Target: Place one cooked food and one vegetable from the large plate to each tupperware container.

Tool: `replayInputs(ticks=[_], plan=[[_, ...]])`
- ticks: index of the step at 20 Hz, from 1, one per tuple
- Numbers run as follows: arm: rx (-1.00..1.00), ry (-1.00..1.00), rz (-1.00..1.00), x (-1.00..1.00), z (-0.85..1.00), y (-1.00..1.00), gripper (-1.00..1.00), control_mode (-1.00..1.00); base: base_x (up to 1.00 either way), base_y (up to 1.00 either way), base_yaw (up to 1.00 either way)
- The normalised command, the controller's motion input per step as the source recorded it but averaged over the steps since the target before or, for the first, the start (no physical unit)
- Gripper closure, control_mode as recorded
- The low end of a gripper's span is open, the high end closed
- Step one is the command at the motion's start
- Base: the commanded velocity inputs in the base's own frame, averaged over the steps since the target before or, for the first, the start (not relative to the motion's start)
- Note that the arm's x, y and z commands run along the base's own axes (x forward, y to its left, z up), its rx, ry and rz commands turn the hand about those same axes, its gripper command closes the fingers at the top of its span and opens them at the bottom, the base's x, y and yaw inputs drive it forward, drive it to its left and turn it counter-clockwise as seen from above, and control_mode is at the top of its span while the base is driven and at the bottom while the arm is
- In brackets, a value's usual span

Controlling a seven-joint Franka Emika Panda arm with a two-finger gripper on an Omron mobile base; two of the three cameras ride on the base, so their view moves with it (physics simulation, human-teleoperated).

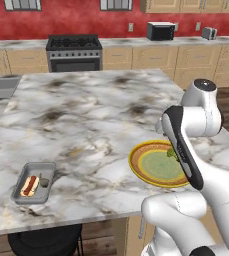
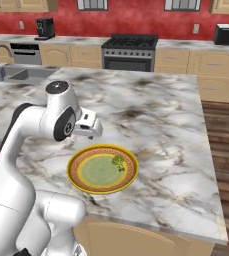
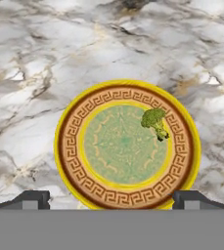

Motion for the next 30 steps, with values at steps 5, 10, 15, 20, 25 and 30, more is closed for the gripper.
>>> replayInputs(ticks=[5, 10, 15, 20, 25, 30], plan=[[0.0, 0.05, 0.05, 0.11, -0.43, -0.85, -1.0, -1.0, 0.0, 0.0, 0.0], [0.0, 0.16, 0.09, 0.28, -0.67, -0.73, -1.0, -1.0, 0.0, 0.0, 0.0], [0.0, 0.11, 0.09, 0.35, -0.62, -0.39, -1.0, -1.0, 0.0, 0.0, 0.0], [0.0, 0.0, 0.09, 0.52, -0.43, -0.05, -1.0, -1.0, 0.0, 0.0, 0.0], [0.0, 0.0, 0.08, 0.5, -0.39, 0.0, -1.0, -1.0, 0.0, 0.0, 0.0], [0.0, 0.0, 0.08, 0.35, -0.41, -0.07, -1.0, -1.0, 0.0, 0.0, 0.0]])
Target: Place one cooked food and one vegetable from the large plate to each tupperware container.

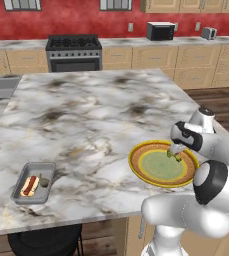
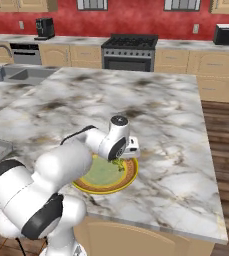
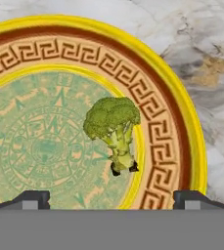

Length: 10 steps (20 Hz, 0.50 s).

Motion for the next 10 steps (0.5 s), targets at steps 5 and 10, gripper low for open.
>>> replayInputs(ticks=[5, 10], plan=[[0.0, 0.0, 0.04, 0.38, -0.36, 0.0, -1.0, -1.0, 0.0, 0.0, 0.0], [0.0, 0.0, 0.02, 0.35, -0.32, 0.0, -1.0, -1.0, 0.0, 0.0, 0.0]])
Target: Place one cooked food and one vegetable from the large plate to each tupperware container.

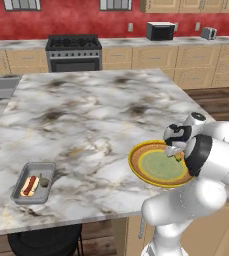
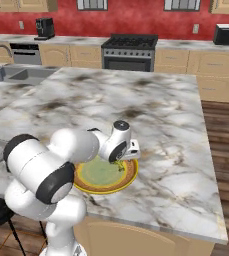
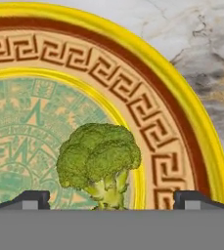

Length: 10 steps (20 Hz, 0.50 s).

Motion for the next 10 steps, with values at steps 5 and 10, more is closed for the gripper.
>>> replayInputs(ticks=[5, 10], plan=[[0.0, 0.0, 0.02, 0.18, -0.33, 0.0, -1.0, -1.0, 0.0, 0.0, 0.0], [0.0, 0.0, 0.01, 0.04, -0.4, 0.0, -1.0, -1.0, 0.0, 0.0, 0.0]])
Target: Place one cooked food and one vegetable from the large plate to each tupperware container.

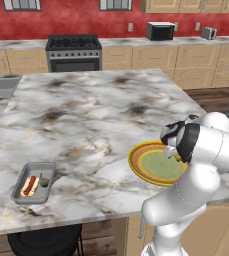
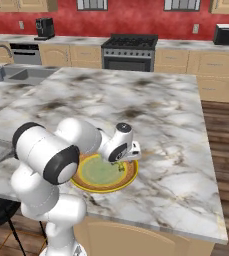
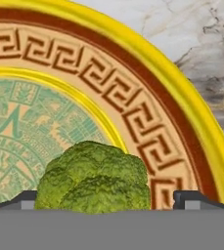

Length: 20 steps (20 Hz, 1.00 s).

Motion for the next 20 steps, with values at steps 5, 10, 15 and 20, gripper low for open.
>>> replayInputs(ticks=[5, 10, 15, 20], plan=[[0.0, 0.0, 0.0, 0.0, -0.34, 0.01, 1.0, -1.0, 0.0, 0.0, 0.0], [0.0, 0.0, 0.0, 0.0, -0.36, 0.05, 1.0, -1.0, 0.0, 0.0, 0.0], [0.0, 0.01, 0.0, -0.14, -0.17, 0.22, 1.0, -1.0, 0.0, 0.0, 0.0], [0.0, -0.03, 0.0, -0.65, 0.26, 0.07, 1.0, -1.0, 0.0, 0.0, 0.0]])
